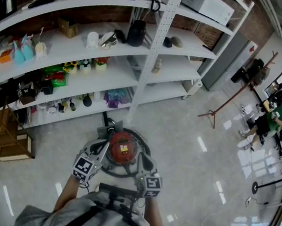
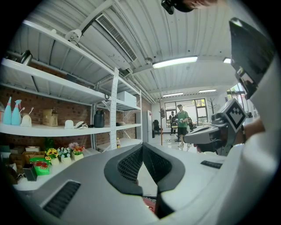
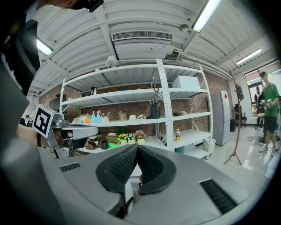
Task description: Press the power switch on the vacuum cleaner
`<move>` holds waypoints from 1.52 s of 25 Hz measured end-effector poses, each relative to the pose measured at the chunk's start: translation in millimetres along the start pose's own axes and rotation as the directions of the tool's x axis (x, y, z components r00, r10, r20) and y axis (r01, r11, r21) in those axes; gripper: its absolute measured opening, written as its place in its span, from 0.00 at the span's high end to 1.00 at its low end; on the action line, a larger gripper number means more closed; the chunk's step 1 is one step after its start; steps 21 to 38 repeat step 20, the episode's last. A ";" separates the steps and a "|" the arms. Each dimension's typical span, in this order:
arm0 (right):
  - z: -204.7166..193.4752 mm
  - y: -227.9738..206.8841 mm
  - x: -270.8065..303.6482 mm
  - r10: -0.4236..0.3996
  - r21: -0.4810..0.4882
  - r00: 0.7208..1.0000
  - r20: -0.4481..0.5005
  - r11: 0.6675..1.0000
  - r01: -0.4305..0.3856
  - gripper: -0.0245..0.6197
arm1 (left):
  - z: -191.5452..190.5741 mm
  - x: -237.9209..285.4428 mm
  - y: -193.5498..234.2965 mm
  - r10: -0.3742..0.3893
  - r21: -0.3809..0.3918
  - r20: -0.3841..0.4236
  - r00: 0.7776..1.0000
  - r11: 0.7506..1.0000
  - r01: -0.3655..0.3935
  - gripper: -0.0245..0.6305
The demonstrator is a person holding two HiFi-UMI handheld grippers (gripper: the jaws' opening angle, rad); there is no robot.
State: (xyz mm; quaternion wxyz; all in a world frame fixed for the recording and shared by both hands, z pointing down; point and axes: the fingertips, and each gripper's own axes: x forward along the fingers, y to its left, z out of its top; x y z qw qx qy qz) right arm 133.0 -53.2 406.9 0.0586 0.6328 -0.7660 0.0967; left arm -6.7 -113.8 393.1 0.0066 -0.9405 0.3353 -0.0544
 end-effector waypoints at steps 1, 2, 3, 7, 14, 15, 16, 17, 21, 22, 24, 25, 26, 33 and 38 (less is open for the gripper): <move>0.3 0.0 -0.5 0.000 -0.001 1.000 0.000 1.000 0.000 0.95 | -0.1 -0.4 -0.9 -0.001 -0.004 -0.004 1.000 1.000 0.001 0.95; 0.2 0.1 -1.0 -0.001 -0.001 1.000 0.000 1.000 0.001 0.95 | 0.1 -0.8 -1.2 -0.001 -0.002 -0.005 1.000 1.000 0.001 0.95; -0.1 0.2 -1.4 0.000 -0.002 1.000 -0.001 1.000 0.000 0.95 | 0.4 -1.1 -1.2 0.000 0.003 -0.001 1.000 1.000 0.000 0.95; -1.3 0.3 -2.2 0.002 -0.005 1.000 0.000 1.000 -0.002 0.95 | -0.9 -1.2 -3.0 -0.002 0.006 0.005 1.000 1.000 0.001 0.95; 0.5 1.6 -3.3 0.004 -0.002 1.000 0.004 1.000 -0.004 0.95 | -1.6 -2.5 -2.9 -0.001 0.003 0.001 1.000 1.000 0.001 0.95; 0.6 1.6 -3.3 0.004 -0.003 1.000 0.005 1.000 -0.004 0.95 | -1.6 -2.7 -2.9 -0.002 0.004 0.000 1.000 1.000 0.002 0.95; 0.6 1.4 -3.3 0.003 -0.003 1.000 0.005 1.000 -0.003 0.95 | -1.8 -2.7 -2.8 -0.002 0.004 -0.001 1.000 1.000 0.002 0.95; 0.5 0.9 -3.3 0.002 -0.004 1.000 0.006 1.000 -0.002 0.95 | -2.1 -2.6 -2.8 -0.001 0.003 -0.003 1.000 1.000 0.001 0.95; 1.2 -0.5 -3.4 0.000 -0.006 1.000 0.009 1.000 0.000 0.95 | -2.1 -2.0 -2.7 -0.001 -0.001 -0.008 1.000 1.000 0.001 0.95; 1.2 -0.5 -3.4 0.000 -0.006 1.000 0.009 1.000 0.000 0.95 | -2.1 -2.0 -2.7 -0.001 -0.001 -0.008 1.000 1.000 0.001 0.95; 1.2 -0.5 -3.4 0.000 -0.006 1.000 0.009 1.000 0.000 0.95 | -2.1 -2.0 -2.7 -0.001 -0.001 -0.008 1.000 1.000 0.001 0.95; 1.2 -0.5 -3.4 0.000 -0.006 1.000 0.009 1.000 0.000 0.95 | -2.1 -2.0 -2.7 -0.001 -0.001 -0.008 1.000 1.000 0.001 0.95; 1.2 -0.5 -3.4 0.000 -0.006 1.000 0.009 1.000 0.000 0.95 | -2.1 -2.0 -2.7 -0.001 -0.001 -0.008 1.000 1.000 0.001 0.95; 1.2 -0.5 -3.4 0.000 -0.006 1.000 0.009 1.000 0.000 0.95 | -2.1 -2.0 -2.7 -0.001 -0.001 -0.008 1.000 1.000 0.001 0.95; 1.2 -0.5 -3.4 0.000 -0.006 1.000 0.009 1.000 0.000 0.95 | -2.1 -2.0 -2.7 -0.001 -0.001 -0.008 1.000 1.000 0.001 0.95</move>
